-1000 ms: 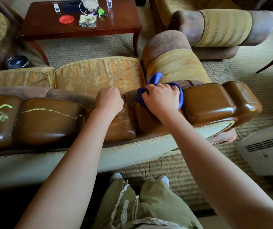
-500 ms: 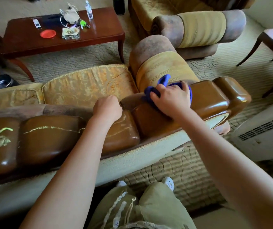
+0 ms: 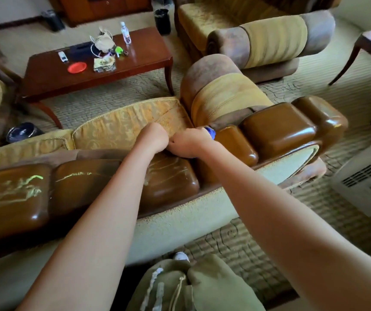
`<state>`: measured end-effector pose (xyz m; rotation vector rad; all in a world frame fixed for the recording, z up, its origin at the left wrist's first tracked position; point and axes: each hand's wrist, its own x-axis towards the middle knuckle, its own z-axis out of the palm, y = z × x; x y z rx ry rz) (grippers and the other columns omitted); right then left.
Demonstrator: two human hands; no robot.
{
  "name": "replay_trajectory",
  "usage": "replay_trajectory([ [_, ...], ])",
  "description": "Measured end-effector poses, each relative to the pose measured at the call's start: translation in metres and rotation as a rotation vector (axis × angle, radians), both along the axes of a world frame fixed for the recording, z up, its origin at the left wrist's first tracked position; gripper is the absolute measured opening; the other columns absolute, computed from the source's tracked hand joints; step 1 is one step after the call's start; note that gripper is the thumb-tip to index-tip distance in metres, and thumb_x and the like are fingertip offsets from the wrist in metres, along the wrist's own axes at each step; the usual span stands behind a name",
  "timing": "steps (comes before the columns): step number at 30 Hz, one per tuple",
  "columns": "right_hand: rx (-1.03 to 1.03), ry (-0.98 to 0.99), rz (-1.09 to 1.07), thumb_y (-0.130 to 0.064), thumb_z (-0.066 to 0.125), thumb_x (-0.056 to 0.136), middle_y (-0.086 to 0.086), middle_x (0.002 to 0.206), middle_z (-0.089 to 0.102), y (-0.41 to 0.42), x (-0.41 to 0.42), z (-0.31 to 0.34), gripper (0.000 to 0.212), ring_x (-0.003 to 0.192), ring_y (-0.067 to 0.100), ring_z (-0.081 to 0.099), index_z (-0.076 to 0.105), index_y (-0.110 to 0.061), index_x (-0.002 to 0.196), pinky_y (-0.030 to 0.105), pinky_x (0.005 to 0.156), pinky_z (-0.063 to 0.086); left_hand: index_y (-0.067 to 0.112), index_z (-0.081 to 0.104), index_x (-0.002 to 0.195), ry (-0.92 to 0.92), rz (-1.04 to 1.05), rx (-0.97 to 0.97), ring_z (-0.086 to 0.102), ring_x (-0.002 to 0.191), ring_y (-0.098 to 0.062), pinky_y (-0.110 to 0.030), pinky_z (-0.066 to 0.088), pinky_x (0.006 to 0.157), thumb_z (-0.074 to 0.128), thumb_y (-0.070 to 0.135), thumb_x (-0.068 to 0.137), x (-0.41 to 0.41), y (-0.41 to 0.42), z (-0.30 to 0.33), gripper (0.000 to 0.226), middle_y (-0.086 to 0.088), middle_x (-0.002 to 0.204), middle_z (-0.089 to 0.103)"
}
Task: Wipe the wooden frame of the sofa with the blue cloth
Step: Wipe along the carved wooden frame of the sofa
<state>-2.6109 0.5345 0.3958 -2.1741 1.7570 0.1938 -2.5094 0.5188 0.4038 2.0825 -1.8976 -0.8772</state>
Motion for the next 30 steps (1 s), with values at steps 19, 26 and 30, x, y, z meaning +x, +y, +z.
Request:
replay_trajectory([
  [19,-1.183,-0.41,-0.451,-0.031,0.038,0.099,0.011,0.102,0.068,0.1,-0.082,-0.079,0.039,0.099,0.023,0.058,0.067,-0.006,0.106,0.034,0.084,0.039,0.011,0.061,0.103,-0.183,-0.943,-0.138,0.053,0.111,-0.027,-0.035,0.041,0.09,0.039,0.024,0.098,-0.107,0.017,0.028,0.027,-0.008,0.119,0.06],
  [26,-1.205,-0.646,-0.736,-0.031,0.033,0.1,0.017,0.111,0.059,0.108,-0.047,-0.096,0.035,0.105,0.029,0.05,0.053,-0.008,0.117,0.034,0.096,0.038,0.011,0.062,0.094,-0.194,-1.189,-0.194,0.053,0.106,-0.022,-0.034,0.041,0.088,0.04,0.03,0.099,-0.102,0.018,0.03,0.03,-0.004,0.108,0.063],
  [30,-1.197,-0.926,-1.11,-0.024,0.04,0.094,0.005,0.123,0.056,0.111,-0.003,-0.094,0.042,0.114,0.009,0.047,0.053,-0.003,0.127,0.015,0.102,0.031,0.012,0.057,0.12,-0.289,-1.305,-0.197,0.049,0.119,-0.025,-0.039,0.038,0.099,0.035,0.024,0.098,-0.106,0.03,0.027,0.034,-0.005,0.126,0.057],
])
